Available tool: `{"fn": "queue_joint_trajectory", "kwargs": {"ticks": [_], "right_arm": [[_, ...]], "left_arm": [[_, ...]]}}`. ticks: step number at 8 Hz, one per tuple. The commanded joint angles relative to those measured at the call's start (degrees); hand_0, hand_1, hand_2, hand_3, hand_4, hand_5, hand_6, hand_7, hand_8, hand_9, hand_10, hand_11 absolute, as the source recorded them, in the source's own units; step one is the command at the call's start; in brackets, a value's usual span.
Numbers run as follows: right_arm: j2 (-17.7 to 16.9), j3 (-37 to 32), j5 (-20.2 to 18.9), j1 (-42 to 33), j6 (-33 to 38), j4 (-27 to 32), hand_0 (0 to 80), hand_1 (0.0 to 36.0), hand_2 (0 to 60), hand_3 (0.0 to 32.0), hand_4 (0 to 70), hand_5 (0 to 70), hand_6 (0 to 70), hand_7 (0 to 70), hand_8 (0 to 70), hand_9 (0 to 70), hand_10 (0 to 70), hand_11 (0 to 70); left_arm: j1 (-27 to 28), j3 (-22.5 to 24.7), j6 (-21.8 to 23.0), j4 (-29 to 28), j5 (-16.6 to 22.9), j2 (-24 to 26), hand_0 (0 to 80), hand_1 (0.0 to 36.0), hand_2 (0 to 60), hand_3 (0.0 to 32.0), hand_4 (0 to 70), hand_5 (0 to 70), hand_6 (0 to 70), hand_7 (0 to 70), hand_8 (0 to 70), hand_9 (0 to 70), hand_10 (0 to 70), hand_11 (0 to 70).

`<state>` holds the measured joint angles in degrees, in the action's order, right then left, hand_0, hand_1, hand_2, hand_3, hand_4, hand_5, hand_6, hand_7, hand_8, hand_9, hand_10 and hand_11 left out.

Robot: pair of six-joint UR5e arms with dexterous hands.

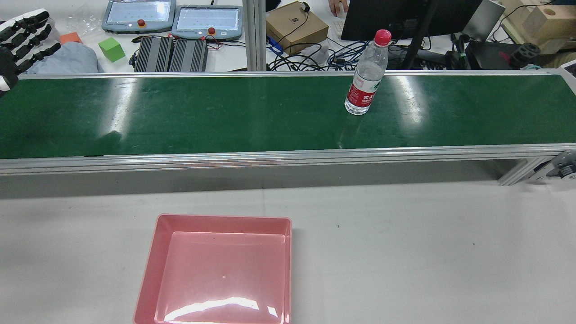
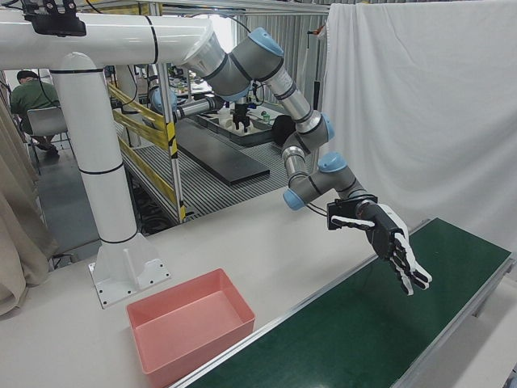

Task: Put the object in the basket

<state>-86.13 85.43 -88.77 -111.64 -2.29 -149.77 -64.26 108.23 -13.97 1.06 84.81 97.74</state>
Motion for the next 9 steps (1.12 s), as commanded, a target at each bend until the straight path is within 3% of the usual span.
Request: {"fn": "queue_joint_trajectory", "kwargs": {"ticks": [1,9], "right_arm": [[0.0,0.0,0.0,0.0,0.0,0.0,0.0,0.0,0.0,0.0,0.0,0.0,0.0,0.0,0.0,0.0,0.0,0.0],[0.0,0.0,0.0,0.0,0.0,0.0,0.0,0.0,0.0,0.0,0.0,0.0,0.0,0.0,0.0,0.0,0.0,0.0]], "left_arm": [[0.0,0.1,0.0,0.0,0.0,0.0,51.7,8.2,0.0,0.0,9.5,12.8,1.9,0.0,2.2,0.4,5.7,9.6],[0.2,0.0,-0.3,0.0,-0.1,-0.1,51.4,7.5,0.0,0.0,8.3,11.8,1.3,0.0,1.4,0.0,5.2,9.0]]}}
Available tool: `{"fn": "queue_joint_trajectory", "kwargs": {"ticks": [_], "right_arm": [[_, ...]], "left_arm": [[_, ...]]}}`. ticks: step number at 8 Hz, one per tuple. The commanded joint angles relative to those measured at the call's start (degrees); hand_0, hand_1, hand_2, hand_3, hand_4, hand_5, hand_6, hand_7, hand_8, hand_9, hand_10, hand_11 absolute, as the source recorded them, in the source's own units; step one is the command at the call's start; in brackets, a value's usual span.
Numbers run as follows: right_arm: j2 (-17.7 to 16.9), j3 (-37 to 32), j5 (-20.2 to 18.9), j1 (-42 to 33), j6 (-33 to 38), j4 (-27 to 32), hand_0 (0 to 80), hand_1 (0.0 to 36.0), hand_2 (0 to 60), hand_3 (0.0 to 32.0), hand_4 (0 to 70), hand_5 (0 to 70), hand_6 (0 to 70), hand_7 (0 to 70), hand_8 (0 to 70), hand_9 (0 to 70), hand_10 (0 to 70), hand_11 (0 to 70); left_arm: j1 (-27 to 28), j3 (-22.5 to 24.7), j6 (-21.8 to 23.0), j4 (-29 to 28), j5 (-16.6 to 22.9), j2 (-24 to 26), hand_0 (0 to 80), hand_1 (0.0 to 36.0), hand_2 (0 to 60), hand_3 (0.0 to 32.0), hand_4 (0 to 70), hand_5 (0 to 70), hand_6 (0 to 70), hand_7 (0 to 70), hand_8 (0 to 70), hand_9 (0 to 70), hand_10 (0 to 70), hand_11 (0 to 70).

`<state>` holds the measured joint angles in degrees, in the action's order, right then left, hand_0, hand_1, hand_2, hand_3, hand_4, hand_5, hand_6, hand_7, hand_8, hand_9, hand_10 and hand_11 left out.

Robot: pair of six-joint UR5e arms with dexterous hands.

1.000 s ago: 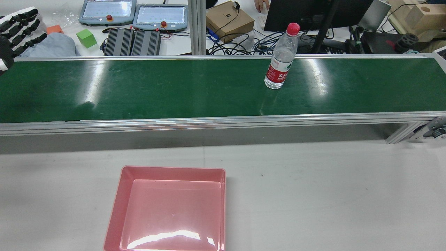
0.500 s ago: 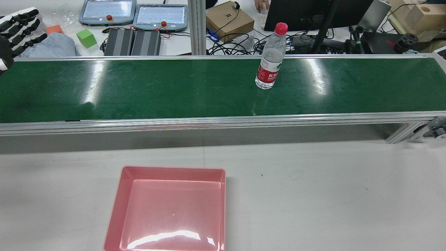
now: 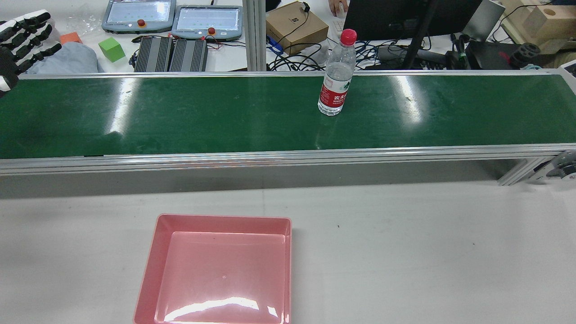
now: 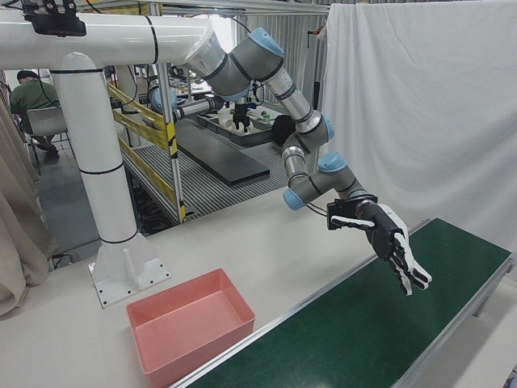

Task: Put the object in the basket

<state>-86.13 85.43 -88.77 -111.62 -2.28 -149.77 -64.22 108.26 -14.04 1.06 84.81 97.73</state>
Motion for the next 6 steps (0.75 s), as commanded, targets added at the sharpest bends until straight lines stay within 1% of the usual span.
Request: {"fn": "queue_joint_trajectory", "kwargs": {"ticks": [1,6], "right_arm": [[0.0,0.0,0.0,0.0,0.0,0.0,0.0,0.0,0.0,0.0,0.0,0.0,0.0,0.0,0.0,0.0,0.0,0.0],[0.0,0.0,0.0,0.0,0.0,0.0,0.0,0.0,0.0,0.0,0.0,0.0,0.0,0.0,0.0,0.0,0.0,0.0]], "left_arm": [[0.1,-0.1,-0.2,0.0,0.0,-0.1,51.4,7.5,0.0,0.0,8.8,11.8,1.5,0.0,1.4,0.0,5.2,8.9],[0.4,-0.5,-0.5,0.0,-0.1,-0.1,51.2,7.1,0.0,0.0,8.5,11.8,1.4,0.0,1.3,0.0,5.0,8.6]]}}
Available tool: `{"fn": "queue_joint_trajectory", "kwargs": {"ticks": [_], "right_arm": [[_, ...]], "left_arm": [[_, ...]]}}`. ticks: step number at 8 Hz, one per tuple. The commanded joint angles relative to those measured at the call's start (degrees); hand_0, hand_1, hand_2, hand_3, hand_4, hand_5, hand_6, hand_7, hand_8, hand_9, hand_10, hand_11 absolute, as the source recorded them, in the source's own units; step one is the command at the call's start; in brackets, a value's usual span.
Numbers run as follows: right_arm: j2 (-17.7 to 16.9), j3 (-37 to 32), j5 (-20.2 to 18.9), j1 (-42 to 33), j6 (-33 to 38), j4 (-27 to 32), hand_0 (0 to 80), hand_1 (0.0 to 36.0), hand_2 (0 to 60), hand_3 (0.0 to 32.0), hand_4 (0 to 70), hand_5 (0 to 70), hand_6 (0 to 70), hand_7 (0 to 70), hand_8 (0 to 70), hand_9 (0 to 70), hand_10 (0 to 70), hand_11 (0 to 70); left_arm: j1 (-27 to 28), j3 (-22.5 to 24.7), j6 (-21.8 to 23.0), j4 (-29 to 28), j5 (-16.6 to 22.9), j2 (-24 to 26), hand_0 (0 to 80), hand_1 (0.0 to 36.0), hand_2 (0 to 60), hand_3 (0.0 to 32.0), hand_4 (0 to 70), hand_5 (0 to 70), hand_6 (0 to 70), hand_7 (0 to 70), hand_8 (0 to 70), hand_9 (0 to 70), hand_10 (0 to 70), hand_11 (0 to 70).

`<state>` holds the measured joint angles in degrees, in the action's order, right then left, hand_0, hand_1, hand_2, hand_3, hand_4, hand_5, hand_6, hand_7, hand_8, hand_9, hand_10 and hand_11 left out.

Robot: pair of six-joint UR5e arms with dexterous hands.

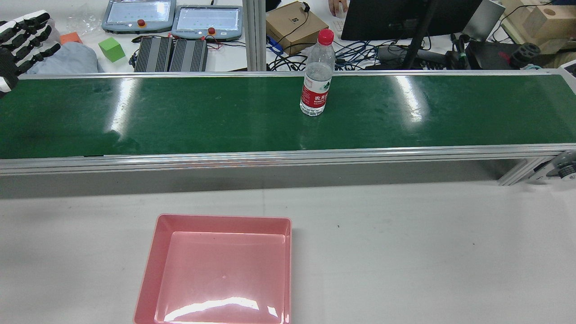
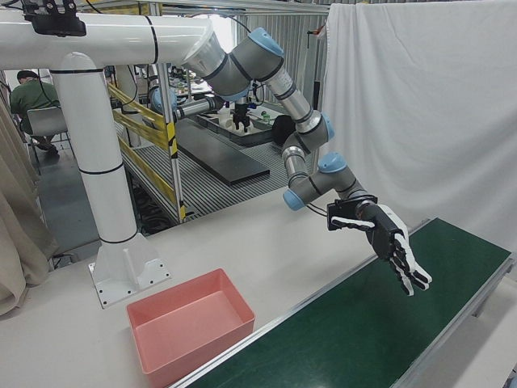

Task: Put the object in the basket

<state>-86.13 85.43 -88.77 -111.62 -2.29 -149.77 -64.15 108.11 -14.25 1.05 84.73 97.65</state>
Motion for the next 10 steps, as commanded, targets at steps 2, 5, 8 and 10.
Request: {"fn": "queue_joint_trajectory", "kwargs": {"ticks": [2,5,8,10], "right_arm": [[0.0,0.0,0.0,0.0,0.0,0.0,0.0,0.0,0.0,0.0,0.0,0.0,0.0,0.0,0.0,0.0,0.0,0.0],[0.0,0.0,0.0,0.0,0.0,0.0,0.0,0.0,0.0,0.0,0.0,0.0,0.0,0.0,0.0,0.0,0.0,0.0],[0.0,0.0,0.0,0.0,0.0,0.0,0.0,0.0,0.0,0.0,0.0,0.0,0.0,0.0,0.0,0.0,0.0,0.0],[0.0,0.0,0.0,0.0,0.0,0.0,0.0,0.0,0.0,0.0,0.0,0.0,0.0,0.0,0.0,0.0,0.0,0.0]], "left_arm": [[0.4,-0.6,-0.5,0.1,0.0,0.0,51.5,7.6,0.0,0.0,8.4,11.3,1.4,0.0,1.1,0.0,5.1,8.8],[0.6,-1.1,-1.4,0.4,-0.2,0.1,51.5,7.6,0.0,0.0,8.3,11.3,1.3,0.0,1.2,0.0,5.0,8.6],[1.9,-2.3,-3.1,1.3,-0.7,1.6,50.9,7.0,0.0,0.0,10.3,11.9,2.3,0.0,2.4,0.3,5.3,8.9],[3.6,-3.3,-3.3,1.3,-1.1,2.3,50.3,6.2,0.0,0.0,9.6,11.4,2.1,0.0,2.2,0.1,5.2,8.8]]}}
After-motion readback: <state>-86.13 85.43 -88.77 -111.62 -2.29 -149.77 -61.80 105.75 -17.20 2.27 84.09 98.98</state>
